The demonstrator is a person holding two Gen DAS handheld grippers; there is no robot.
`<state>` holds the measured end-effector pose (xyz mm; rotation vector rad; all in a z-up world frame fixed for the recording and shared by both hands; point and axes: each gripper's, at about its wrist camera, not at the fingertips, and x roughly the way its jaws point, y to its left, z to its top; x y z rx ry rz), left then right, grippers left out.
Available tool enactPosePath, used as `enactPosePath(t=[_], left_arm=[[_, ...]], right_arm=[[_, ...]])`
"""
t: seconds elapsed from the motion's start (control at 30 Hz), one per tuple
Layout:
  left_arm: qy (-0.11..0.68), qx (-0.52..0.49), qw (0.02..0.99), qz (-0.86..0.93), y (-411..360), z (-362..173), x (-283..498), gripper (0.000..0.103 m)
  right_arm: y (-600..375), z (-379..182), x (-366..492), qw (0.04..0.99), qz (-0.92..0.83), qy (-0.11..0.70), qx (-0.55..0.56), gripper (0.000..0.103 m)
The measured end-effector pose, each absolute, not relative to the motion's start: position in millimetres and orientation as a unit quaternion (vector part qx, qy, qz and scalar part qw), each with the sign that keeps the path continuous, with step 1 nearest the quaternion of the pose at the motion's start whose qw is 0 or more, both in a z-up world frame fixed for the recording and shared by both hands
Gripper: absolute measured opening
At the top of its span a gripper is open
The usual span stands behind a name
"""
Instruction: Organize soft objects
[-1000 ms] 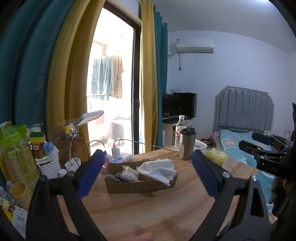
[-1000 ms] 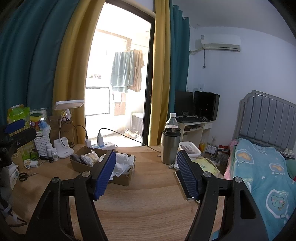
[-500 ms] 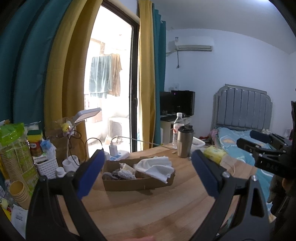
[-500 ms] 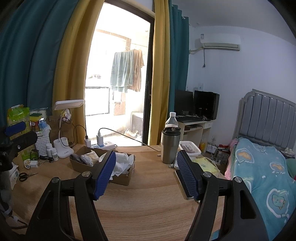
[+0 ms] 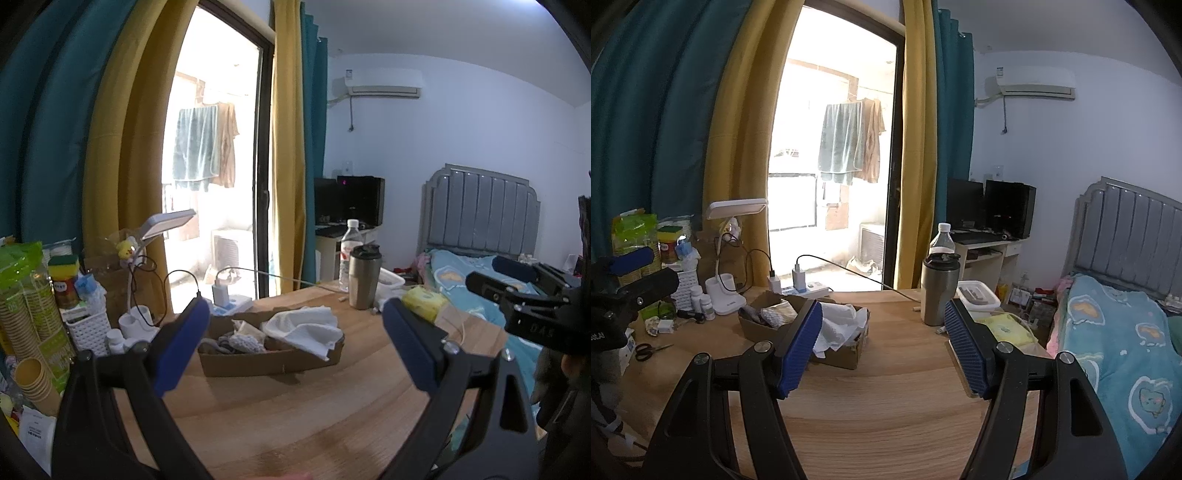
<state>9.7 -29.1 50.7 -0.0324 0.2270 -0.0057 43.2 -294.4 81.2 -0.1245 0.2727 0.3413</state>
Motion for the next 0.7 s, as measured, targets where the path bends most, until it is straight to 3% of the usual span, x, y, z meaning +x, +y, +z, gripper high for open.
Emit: enactPosePath(t=[0.7], left_arm=[[0.121, -0.014, 0.993, -0.006, -33.1, 47.3, 12.4, 0.096]], right_arm=[[-286.1, 81.1, 42.1, 0.972, 0.178, 0.139, -0.062, 0.072]])
